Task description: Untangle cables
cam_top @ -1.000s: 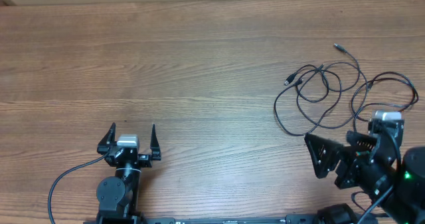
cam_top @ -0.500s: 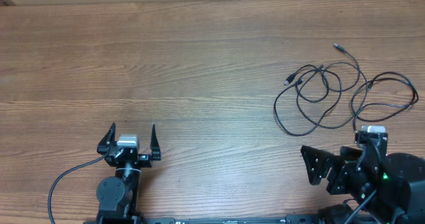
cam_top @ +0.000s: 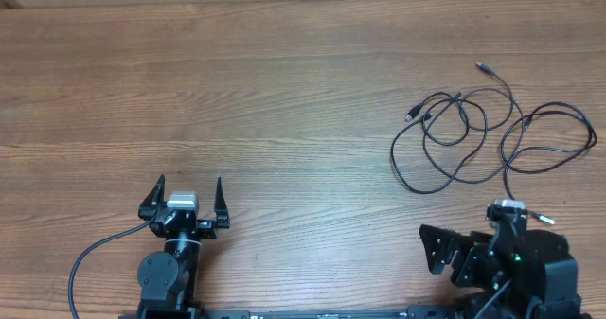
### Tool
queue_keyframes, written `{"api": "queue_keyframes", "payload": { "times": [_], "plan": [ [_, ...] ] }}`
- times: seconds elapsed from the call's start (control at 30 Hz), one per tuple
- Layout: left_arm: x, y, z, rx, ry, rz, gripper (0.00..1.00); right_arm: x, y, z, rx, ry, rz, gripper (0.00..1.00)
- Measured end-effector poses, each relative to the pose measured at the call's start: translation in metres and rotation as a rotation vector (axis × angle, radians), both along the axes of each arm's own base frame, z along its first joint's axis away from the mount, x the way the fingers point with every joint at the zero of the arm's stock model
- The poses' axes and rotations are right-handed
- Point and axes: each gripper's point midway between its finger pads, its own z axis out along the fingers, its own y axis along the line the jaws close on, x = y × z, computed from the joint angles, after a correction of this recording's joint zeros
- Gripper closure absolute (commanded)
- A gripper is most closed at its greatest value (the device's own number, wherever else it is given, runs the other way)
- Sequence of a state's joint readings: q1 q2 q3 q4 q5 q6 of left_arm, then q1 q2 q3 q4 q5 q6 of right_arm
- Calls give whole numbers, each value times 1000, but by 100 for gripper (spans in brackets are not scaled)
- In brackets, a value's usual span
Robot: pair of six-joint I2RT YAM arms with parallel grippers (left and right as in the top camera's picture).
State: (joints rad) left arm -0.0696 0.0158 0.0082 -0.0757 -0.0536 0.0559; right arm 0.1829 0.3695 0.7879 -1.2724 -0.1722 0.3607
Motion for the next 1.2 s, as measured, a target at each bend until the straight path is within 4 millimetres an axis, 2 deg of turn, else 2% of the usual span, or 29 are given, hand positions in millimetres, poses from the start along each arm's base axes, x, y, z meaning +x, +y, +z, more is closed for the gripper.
{"api": "queue_keyframes", "payload": {
  "times": [0.17, 0.37, 0.47, 0.7, 0.83, 0.87, 1.0, 1.2],
  "plan": [
    [0, 0, 0, 0, 0, 0, 1, -5, 2, -20, 21, 41, -6, 0],
    [0, 0, 0, 0, 0, 0, 0, -8, 7, -29, 50, 43, 11, 0],
    [0, 0, 0, 0, 0, 0, 1, -4, 9, -26, 62, 11, 17, 0],
    [0, 0, 0, 0, 0, 0, 0, 22, 14, 19, 103, -241, 32, 0],
    [0, 0, 0, 0, 0, 0, 0, 34, 17, 65, 80, -488, 78, 0],
    [0, 0, 0, 0, 0, 0, 0, 34, 17, 67, 78, -498, 80, 0],
    [0, 0, 0, 0, 0, 0, 0, 39, 17, 101, 27, -682, 119, 0],
    [0, 0, 0, 0, 0, 0, 0, 46, 13, 128, -33, -855, 114, 0]
  ]
}}
